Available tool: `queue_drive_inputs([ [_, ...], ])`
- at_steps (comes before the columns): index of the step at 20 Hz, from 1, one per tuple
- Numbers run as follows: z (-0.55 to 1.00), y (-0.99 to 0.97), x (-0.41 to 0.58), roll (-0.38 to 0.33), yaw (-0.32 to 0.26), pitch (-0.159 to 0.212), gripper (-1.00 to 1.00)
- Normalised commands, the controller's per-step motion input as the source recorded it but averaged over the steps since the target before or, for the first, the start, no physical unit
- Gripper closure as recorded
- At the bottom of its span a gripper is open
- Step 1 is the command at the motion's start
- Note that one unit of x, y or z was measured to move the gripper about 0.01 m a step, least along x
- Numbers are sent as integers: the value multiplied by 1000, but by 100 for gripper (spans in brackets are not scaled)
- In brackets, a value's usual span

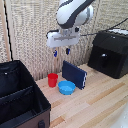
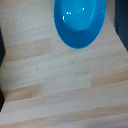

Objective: Discover the targeted book and set your gripper to the appropriate amplitude. Smoothly guide your gripper in the direction of the book and snatch it firmly. Search for the back section of the caddy. Move the held book towards the back section and lightly deposit it inside.

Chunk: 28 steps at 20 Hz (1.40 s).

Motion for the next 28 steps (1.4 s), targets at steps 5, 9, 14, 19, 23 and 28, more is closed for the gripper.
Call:
queue_drive_inputs([
  [5,-101,-565,0,7,12,-23,-100],
  [9,-139,-646,29,1,31,-20,-100],
  [14,-131,-615,127,0,93,0,-100],
  [19,-181,-470,152,-7,125,0,-100],
  [23,-264,-320,171,-44,117,0,-100],
  [28,-319,-116,221,-105,93,16,-100],
])
